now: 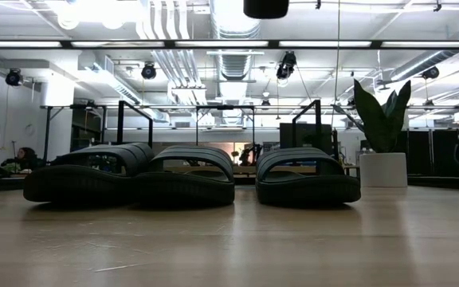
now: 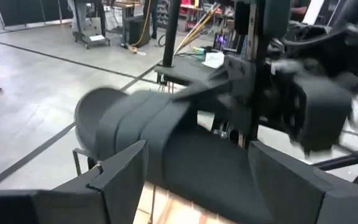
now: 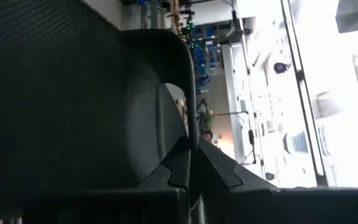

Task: Pick and place slides into the shelf
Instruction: Put the black slide on the shelf

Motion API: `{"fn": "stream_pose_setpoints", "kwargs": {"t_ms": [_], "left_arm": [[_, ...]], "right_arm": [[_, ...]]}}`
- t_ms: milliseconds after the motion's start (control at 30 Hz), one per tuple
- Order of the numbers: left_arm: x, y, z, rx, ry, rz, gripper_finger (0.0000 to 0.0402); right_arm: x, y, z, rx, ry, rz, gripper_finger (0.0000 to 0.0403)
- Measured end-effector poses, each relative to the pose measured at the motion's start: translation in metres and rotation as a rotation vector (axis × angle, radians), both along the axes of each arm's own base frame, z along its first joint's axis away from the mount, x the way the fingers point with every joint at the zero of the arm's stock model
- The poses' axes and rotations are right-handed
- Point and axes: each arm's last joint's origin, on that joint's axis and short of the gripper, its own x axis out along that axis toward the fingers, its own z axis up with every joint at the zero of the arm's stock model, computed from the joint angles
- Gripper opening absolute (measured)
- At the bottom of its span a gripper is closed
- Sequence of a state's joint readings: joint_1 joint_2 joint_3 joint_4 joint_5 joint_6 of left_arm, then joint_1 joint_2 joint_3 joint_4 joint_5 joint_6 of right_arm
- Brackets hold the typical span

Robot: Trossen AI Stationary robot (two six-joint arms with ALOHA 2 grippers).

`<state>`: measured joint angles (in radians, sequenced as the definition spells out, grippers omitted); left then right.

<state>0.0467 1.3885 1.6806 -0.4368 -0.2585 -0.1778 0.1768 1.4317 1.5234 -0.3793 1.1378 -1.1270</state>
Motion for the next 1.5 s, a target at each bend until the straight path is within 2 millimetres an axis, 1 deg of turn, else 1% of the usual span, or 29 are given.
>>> {"fn": "stream_pose_setpoints", "kwargs": {"t_ms": [133, 300, 433, 533, 667, 933, 1067, 1167, 1433, 1500], "left_arm": [[0.001, 0.000, -0.003, 0.001, 0.017, 0.007, 0.0264], [0.002, 0.000, -0.008, 0.024, 0.075, 0.009, 0.0264], [0.005, 0.003, -0.017, 0.101, 0.173, 0.089, 0.0264], [0.013, 0.005, -0.023, 0.149, 0.213, 0.119, 0.0264], [0.020, 0.006, -0.026, 0.159, 0.211, 0.148, 0.0264], [0.020, 0.007, -0.023, 0.166, 0.175, 0.205, 0.0264], [0.019, 0.009, -0.019, 0.197, 0.158, 0.246, 0.0264], [0.020, 0.009, -0.019, 0.216, 0.164, 0.250, 0.0264], [0.020, 0.010, -0.019, 0.221, 0.169, 0.253, 0.0264], [0.025, 0.010, -0.023, 0.240, 0.191, 0.258, 0.0264]], "right_arm": [[0.014, 0.001, -0.011, -0.011, 0.024, -0.026, 0.0008], [0.018, 0.001, -0.014, -0.017, 0.022, -0.048, 0.0008], [0.018, 0.002, -0.008, -0.006, -0.032, -0.044, 0.0008], [0.017, 0.003, 0.000, 0.003, -0.077, -0.040, 0.0008], [0.017, 0.003, 0.004, -0.012, -0.059, -0.030, 0.0008], [0.017, 0.003, 0.003, -0.013, -0.054, -0.028, 0.0008], [0.019, 0.005, 0.002, -0.007, -0.047, 0.007, 0.0008], [0.020, 0.006, 0.001, 0.002, -0.047, 0.044, 0.0008], [0.021, 0.006, 0.001, -0.002, -0.041, 0.054, 0.0008], [0.021, 0.006, 0.001, -0.005, -0.033, 0.067, 0.0008]]}}
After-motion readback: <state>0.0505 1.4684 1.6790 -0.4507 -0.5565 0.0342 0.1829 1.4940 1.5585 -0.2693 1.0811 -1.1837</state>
